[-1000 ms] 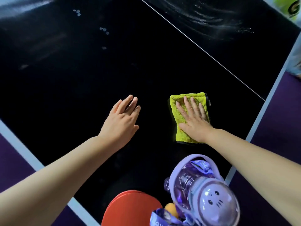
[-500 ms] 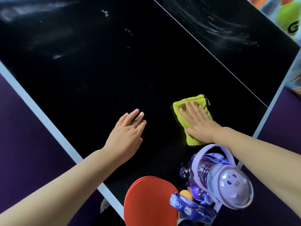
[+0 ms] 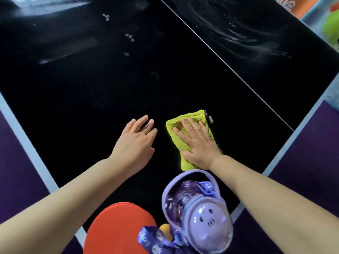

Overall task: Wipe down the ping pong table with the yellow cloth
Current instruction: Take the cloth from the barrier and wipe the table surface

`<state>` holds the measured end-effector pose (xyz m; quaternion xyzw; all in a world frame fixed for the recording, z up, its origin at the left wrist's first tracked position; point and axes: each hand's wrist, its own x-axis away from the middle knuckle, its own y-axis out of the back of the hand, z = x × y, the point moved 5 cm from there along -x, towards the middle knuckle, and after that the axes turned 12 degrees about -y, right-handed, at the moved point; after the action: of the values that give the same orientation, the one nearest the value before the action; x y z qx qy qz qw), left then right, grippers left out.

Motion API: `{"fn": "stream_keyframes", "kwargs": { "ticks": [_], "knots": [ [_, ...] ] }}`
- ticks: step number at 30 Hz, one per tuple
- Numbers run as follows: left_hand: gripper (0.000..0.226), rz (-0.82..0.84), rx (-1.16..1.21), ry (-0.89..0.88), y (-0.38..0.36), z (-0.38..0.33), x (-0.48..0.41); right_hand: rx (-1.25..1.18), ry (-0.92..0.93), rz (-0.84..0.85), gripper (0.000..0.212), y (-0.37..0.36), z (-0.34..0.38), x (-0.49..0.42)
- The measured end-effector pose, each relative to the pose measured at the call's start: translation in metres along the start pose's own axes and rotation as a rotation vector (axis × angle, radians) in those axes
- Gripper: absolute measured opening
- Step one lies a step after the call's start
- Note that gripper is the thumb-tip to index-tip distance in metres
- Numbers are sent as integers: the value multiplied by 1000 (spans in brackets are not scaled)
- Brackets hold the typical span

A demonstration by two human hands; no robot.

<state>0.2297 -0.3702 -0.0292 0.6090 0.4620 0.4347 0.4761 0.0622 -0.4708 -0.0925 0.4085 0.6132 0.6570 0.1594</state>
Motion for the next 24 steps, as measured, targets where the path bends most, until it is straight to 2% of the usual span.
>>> {"fn": "stream_keyframes", "kwargs": {
  "ticks": [10,16,24],
  "knots": [
    [55,-90,11,160,74,-84,-42,-42,185,11,73,1,-51,12],
    [51,-38,98,203,65,-127,-43,-59,170,24,74,-3,-63,12],
    [46,-90,191,288,58,-131,-42,-77,179,48,69,-6,-64,10]
  ]
}}
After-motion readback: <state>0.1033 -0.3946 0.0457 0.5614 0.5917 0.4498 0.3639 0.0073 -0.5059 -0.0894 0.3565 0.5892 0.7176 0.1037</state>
